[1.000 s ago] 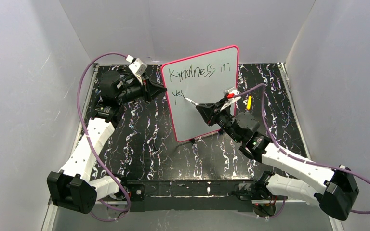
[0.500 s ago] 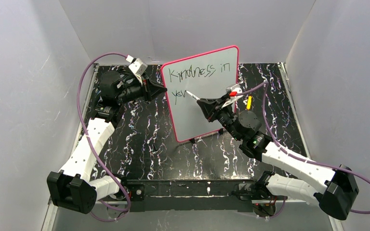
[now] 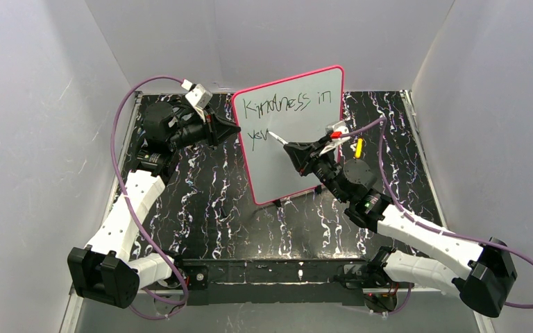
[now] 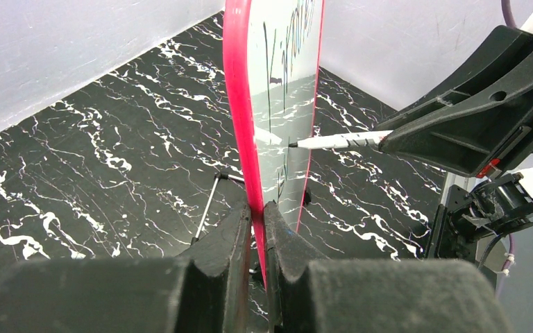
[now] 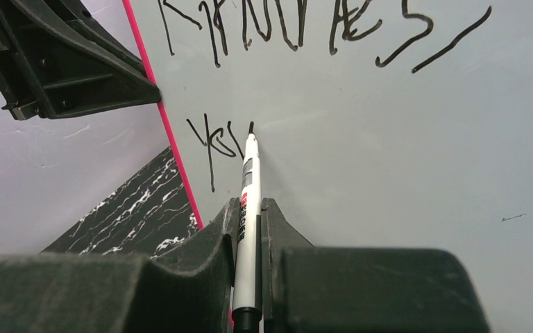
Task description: Write a sentence on the whiteboard
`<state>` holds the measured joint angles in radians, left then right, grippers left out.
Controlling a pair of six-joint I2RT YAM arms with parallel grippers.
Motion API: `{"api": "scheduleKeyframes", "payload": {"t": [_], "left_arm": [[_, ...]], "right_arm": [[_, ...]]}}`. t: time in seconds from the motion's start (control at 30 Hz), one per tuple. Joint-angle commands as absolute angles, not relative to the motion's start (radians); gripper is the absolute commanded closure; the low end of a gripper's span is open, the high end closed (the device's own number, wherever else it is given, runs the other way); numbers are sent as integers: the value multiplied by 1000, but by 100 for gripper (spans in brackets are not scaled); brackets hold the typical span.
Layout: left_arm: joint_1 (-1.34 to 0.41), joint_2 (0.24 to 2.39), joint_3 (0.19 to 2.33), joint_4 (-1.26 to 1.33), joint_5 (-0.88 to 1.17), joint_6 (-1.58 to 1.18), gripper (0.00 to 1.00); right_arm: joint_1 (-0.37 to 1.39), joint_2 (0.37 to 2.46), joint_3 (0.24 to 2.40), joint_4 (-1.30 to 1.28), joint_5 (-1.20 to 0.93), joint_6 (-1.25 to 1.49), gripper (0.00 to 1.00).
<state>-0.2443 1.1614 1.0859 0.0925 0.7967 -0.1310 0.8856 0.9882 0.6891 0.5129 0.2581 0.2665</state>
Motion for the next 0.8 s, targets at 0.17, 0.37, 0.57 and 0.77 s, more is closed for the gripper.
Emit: {"api": "scheduleKeyframes", "payload": {"t": [0.17,0.37,0.57,0.77], "left_arm": [[-255,1146,1073,55,845,-124,100],[-255,1146,1073,54,845,-124,100],[-255,1148,1073,55,845,-125,100],[-254,1147,1073,55,845,-124,100]], "right_arm": [[882,947,649,447,284,302,99],[882,918,658,444,306,289,99],[882,915,698,498,259,278,99],[882,945,716,581,253,262,99]]}}
